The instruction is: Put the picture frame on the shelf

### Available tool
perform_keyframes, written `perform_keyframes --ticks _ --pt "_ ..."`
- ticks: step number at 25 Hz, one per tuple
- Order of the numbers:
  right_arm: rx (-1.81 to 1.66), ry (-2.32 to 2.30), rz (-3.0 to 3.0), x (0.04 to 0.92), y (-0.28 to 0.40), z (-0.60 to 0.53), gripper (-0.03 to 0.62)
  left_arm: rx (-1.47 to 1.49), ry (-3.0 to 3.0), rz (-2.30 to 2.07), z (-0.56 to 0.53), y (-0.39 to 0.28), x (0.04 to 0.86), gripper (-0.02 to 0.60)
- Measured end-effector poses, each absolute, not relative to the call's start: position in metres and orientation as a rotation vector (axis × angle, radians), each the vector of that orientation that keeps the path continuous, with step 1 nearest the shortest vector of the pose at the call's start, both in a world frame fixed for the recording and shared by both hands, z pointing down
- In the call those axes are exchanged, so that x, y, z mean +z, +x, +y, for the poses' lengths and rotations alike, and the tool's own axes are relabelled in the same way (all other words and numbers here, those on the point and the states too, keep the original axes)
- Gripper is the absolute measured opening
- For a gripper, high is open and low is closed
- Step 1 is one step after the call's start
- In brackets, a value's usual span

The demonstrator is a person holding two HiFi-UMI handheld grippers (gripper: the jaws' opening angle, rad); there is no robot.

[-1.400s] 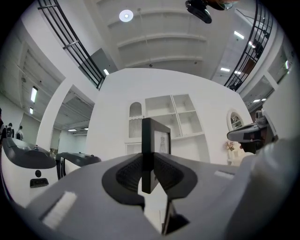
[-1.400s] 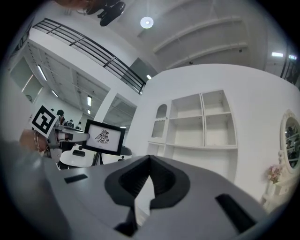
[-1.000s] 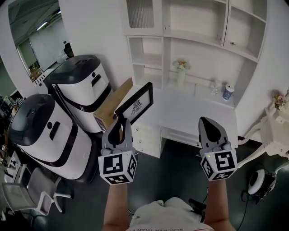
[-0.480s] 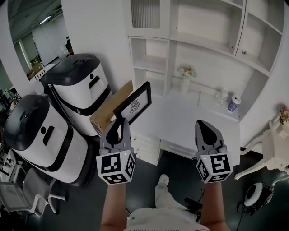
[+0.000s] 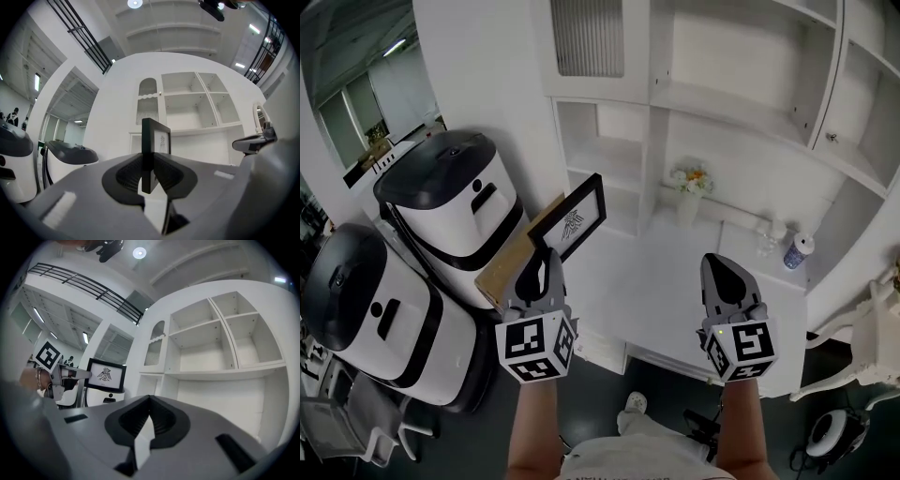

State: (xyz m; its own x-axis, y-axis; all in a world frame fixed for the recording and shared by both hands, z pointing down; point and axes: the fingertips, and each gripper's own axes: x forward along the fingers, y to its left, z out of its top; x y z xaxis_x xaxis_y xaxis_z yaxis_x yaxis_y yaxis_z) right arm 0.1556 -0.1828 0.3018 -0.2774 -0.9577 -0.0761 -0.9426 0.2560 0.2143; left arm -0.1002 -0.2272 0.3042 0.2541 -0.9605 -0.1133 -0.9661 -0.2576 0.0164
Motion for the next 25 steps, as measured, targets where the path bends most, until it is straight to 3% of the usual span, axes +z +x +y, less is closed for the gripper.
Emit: perform_keyframes --ticks 12,25 --pt "-0.329 1.811 -2.456 0.296 0.198 -0.307 0.006 0.117 -2.393 1.978 -0.359 -0.070 0.300 0.078" --pt "-0.266 1.817 -2.455 0.310 0.191 -0.374 0.006 0.094 -2.439 2.020 -0.441 -0.073 0.310 0.078"
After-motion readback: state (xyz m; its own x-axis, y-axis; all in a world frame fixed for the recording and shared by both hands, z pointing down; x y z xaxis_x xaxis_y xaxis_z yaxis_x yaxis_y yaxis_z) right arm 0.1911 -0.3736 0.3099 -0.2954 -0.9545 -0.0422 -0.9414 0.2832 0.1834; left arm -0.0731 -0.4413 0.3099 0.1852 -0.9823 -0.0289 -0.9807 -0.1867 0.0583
